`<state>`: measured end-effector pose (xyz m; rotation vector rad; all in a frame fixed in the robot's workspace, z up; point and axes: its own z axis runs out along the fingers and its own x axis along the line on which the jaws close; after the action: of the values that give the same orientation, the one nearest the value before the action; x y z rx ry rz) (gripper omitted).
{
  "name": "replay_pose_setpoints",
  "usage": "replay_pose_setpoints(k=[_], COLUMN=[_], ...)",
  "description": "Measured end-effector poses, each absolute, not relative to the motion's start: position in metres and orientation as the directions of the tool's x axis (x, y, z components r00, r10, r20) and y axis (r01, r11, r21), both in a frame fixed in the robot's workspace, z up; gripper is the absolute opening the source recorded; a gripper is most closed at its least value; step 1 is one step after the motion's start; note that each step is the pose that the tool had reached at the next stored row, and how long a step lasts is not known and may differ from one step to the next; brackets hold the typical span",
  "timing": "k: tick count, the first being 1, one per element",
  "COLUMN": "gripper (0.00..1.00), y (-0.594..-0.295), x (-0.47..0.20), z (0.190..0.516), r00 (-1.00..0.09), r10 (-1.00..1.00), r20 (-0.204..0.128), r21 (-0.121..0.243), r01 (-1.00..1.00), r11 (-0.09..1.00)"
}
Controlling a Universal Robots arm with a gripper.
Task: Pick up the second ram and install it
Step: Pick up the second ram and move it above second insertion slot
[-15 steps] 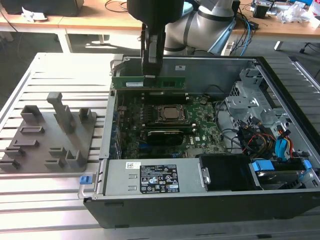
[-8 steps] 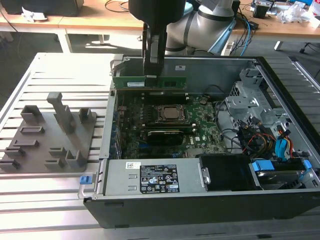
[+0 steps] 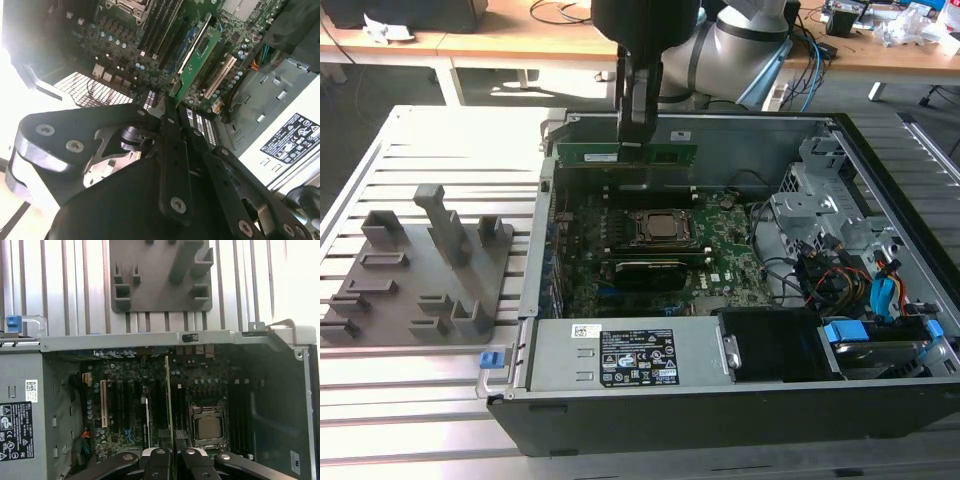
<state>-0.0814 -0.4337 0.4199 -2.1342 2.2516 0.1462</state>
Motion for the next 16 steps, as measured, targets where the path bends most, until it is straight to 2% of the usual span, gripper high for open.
replay_pose_setpoints(k=[5, 16], gripper=[0.14, 0.14], y=[-0.424, -0.374], x=[-0.073, -0.051], z=[0.413, 0.400], r00=[-0.056, -0.056], r10=[-0.994, -0.994], r20=[-0.090, -0.089], r21=[0.049, 0.056], r01=[-0.997, -0.997], r11=[0.052, 0.052])
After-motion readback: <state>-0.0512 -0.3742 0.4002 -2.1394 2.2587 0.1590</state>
